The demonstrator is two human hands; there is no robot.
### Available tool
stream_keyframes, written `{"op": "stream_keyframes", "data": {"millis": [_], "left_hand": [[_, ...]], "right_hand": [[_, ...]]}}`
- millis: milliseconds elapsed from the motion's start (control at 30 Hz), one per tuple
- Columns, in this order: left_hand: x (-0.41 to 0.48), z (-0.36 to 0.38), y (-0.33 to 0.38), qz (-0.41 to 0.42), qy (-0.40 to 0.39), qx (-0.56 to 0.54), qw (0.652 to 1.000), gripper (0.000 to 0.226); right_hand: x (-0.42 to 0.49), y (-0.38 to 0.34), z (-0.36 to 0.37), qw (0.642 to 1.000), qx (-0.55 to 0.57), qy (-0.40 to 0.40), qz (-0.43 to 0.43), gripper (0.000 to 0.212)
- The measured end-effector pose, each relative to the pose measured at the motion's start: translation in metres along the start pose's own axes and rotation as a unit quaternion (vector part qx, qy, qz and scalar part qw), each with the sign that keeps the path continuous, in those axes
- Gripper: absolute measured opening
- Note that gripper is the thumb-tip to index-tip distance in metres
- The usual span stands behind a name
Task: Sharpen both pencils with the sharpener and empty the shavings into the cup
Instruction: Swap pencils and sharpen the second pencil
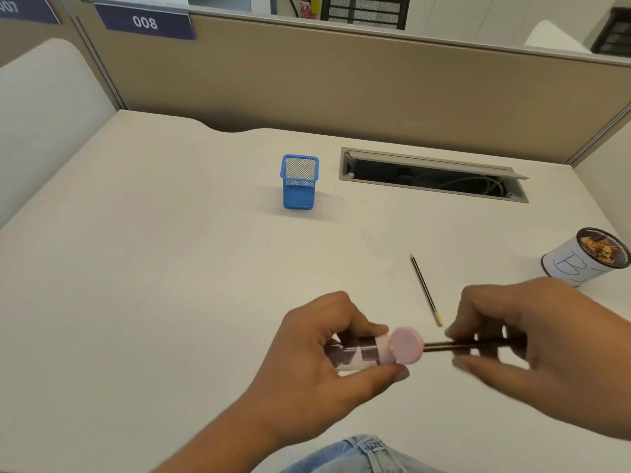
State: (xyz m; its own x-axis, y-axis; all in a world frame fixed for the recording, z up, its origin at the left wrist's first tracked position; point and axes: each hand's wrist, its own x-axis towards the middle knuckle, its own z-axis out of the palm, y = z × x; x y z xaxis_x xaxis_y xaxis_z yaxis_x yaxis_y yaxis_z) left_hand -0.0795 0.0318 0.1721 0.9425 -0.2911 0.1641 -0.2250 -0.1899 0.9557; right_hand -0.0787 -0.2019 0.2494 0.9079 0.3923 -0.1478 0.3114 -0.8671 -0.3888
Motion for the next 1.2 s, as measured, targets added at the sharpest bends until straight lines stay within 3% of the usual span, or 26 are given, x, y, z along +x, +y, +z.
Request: {"op": "stream_keyframes", "data": {"millis": [67,167,233,300,367,467,533,567,633,700,800,900,967,1100,1200], "left_hand": [[0.001,-0.002,0.003,-0.054,-0.005,-0.055,0.997,0.029],[0.001,-0.002,0.009,-0.102,-0.013,-0.139,0.985,0.028],[0.001,-0.001,0.011,-0.104,0.006,-0.145,0.984,0.028],[0.002,0.000,0.009,-0.073,0.033,-0.104,0.991,0.028],[0.004,-0.002,0.005,0.012,0.043,-0.018,0.999,0.029],[0.006,-0.005,-0.004,0.145,0.005,0.095,0.985,0.024],[0.007,-0.004,-0.009,0.164,-0.030,0.093,0.982,0.023],[0.007,-0.002,-0.010,0.163,-0.036,0.085,0.982,0.022],[0.008,0.000,-0.008,0.137,-0.035,0.064,0.988,0.023],[0.009,0.000,-0.006,0.098,-0.026,0.045,0.994,0.024],[0.010,-0.002,-0.002,0.014,-0.008,0.007,1.000,0.028],[0.011,-0.003,0.004,-0.067,-0.002,-0.087,0.994,0.029],[0.011,-0.005,0.008,-0.093,-0.005,-0.152,0.984,0.029],[0.010,-0.009,0.012,-0.046,0.008,-0.141,0.989,0.029],[0.013,-0.012,0.008,0.058,0.032,-0.030,0.997,0.030]], "right_hand": [[0.002,0.004,-0.005,0.988,-0.098,0.067,-0.096,0.012],[0.005,0.011,-0.006,0.940,-0.215,0.171,-0.203,0.025],[0.008,0.012,-0.007,0.912,-0.259,0.214,-0.234,0.030],[0.008,0.011,-0.005,0.916,-0.254,0.203,-0.233,0.032],[0.007,0.004,-0.003,0.951,-0.194,0.157,-0.183,0.030],[0.010,0.002,0.007,0.999,0.010,0.022,0.039,0.043],[0.015,0.006,0.007,0.964,0.191,-0.091,0.159,0.054],[0.016,0.010,0.006,0.947,0.231,-0.133,0.176,0.057],[0.018,0.010,0.003,0.949,0.211,-0.154,0.175,0.051],[0.016,0.008,0.000,0.977,0.141,-0.083,0.134,0.033],[0.013,0.008,-0.008,0.999,0.026,0.023,-0.006,0.019],[0.014,0.015,-0.012,0.960,-0.160,0.122,-0.194,0.013],[0.015,0.013,-0.010,0.921,-0.223,0.184,-0.260,0.016],[0.016,0.008,-0.006,0.901,-0.256,0.215,-0.276,0.011],[0.013,-0.003,-0.002,0.952,-0.177,0.161,-0.193,0.016]]}}
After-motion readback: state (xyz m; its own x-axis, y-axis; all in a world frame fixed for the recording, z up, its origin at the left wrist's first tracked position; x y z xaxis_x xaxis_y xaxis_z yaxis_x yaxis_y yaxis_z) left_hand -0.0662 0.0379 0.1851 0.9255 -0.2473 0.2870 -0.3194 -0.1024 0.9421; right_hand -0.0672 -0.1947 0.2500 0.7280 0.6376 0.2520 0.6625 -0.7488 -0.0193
